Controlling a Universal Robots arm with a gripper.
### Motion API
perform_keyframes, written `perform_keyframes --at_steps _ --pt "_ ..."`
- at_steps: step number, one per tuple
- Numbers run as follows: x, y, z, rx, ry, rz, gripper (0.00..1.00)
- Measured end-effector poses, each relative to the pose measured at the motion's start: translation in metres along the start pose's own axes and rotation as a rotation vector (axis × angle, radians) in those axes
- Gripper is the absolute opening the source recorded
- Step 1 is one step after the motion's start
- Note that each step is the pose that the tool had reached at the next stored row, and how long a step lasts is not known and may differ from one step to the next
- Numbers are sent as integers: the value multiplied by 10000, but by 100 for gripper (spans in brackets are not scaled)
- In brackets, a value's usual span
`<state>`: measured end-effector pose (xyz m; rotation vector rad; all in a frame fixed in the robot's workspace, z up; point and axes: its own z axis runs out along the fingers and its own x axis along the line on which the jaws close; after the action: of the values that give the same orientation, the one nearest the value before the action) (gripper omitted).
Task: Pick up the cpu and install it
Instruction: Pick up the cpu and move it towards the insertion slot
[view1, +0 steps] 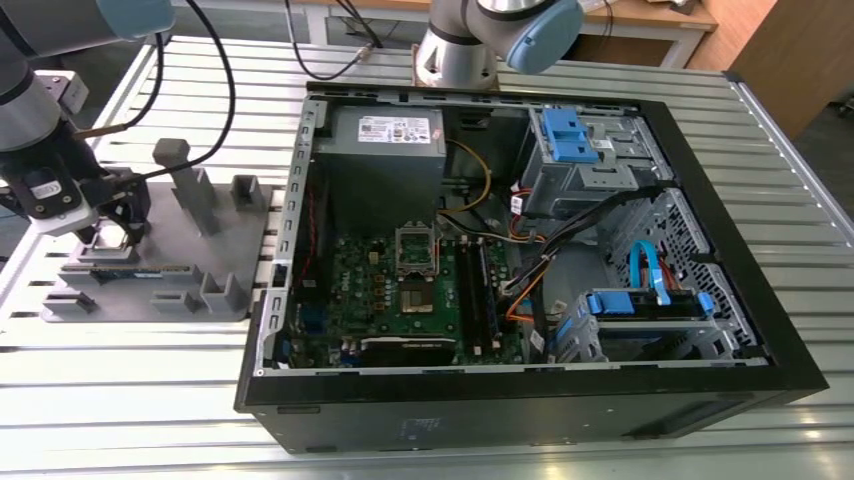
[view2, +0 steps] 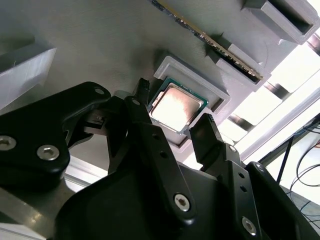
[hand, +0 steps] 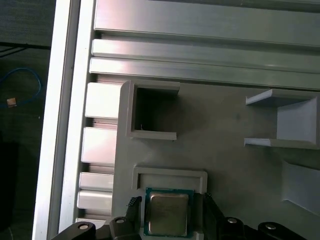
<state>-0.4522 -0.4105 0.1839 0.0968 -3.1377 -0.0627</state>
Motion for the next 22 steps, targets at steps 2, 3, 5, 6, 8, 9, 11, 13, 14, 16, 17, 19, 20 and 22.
perform_keyframes --at_steps 2,3,5,6,8,9,11,13,14,16,17,19,20,22 --pt "0 0 1 0 -1 -3 60" --pt "0 0 1 -1 -1 -4 60" --pt "0 0 1 0 -1 -5 60" --pt "0 0 1 0 -1 -5 60" --pt "0 0 1 0 -1 -6 60" --pt "0 0 1 0 -1 -6 60" --pt "0 0 1 0 -1 -7 60" --pt "0 -1 1 13 -2 14 60" --pt "0 0 1 17 -3 49 60" --pt "0 0 1 20 -4 115 60" --pt "0 0 1 21 -4 123 60" --pt "0 0 1 21 -5 124 60" --pt "0 0 1 21 -5 125 60" --pt "0 0 1 21 -5 125 60"
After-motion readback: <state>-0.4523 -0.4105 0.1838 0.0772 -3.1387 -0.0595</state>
